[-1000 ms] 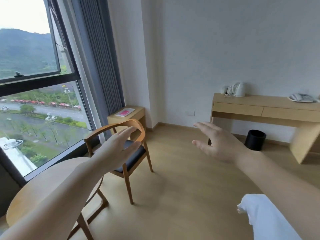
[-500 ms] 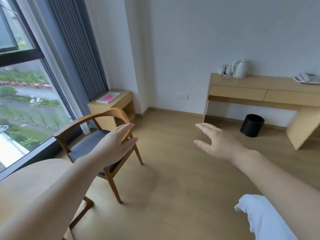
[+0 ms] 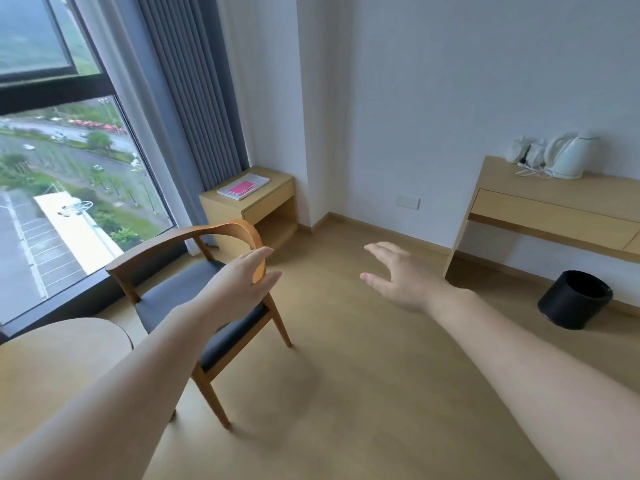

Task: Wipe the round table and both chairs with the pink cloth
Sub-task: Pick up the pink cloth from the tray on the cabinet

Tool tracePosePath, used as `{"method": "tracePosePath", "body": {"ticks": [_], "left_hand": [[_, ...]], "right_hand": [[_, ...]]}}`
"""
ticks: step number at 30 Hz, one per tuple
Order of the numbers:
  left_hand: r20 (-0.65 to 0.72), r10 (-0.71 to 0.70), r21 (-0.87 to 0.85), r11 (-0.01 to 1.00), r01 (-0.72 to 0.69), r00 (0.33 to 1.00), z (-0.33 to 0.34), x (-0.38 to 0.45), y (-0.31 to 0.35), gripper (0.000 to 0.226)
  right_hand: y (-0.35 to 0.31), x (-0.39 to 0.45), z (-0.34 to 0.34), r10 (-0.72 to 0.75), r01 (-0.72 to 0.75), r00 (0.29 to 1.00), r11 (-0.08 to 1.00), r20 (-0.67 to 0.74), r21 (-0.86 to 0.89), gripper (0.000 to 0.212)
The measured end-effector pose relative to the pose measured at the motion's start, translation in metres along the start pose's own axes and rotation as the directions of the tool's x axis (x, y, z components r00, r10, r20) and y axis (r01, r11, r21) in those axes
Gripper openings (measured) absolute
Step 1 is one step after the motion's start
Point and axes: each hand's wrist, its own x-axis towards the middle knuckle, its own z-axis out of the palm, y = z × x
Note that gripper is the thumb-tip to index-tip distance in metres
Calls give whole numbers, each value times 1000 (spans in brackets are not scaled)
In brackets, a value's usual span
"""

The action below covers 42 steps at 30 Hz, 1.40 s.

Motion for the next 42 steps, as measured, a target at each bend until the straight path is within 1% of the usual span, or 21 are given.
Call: {"method": "tracePosePath", "body": {"ticks": [3, 7, 9, 11, 15, 19, 23, 27, 30, 34, 37, 42], "left_hand": [[-18, 5, -3, 1000, -5, 1000, 13, 46, -13, 58], [-26, 31, 1, 1000, -31, 999, 27, 124, -34, 52], [-25, 37, 7, 999, -37, 999, 31, 168, -44, 52], [7, 34, 16, 999, -34, 999, 34, 210, -50, 54], [77, 30, 15, 999, -31, 997, 41, 287, -58, 57], [108, 32, 29, 999, -35, 994, 54, 347, -70, 57], [101, -8, 33, 999, 5, 995, 69, 411, -87, 58], [85, -88, 50, 995, 84, 992, 87, 483, -96, 57], [66, -153, 54, 987, 150, 986, 99, 537, -101, 57], [19, -247, 67, 967, 245, 969, 110, 597, -106, 57], [-43, -304, 68, 949, 307, 952, 116, 629, -113, 58], [-77, -367, 63, 926, 372, 927, 119, 677, -143, 56]], "right_hand": [[8, 58, 1, -43, 43, 999, 999, 10, -1, 63], [25, 136, 5, -65, 66, 997, 997, 27, -39, 63], [37, 175, 4, -43, 45, 998, 997, 40, -56, 63], [49, 213, 0, 1, 2, 999, 999, 48, -54, 63], [70, 285, -5, 36, -35, 999, 998, 12, -57, 63], [96, 345, -4, 40, -39, 999, 998, 34, -45, 63], [130, 415, -6, 31, -29, 998, 999, 50, -42, 63], [164, 502, -11, -39, 42, 996, 998, 76, -42, 63], [184, 570, -21, -118, 121, 989, 992, 90, -30, 62], [205, 657, -42, -213, 221, 965, 974, 155, -40, 61], [211, 717, -53, -269, 280, 947, 959, 177, -43, 60], [209, 804, -38, -373, 383, 901, 924, 223, -2, 61]]}}
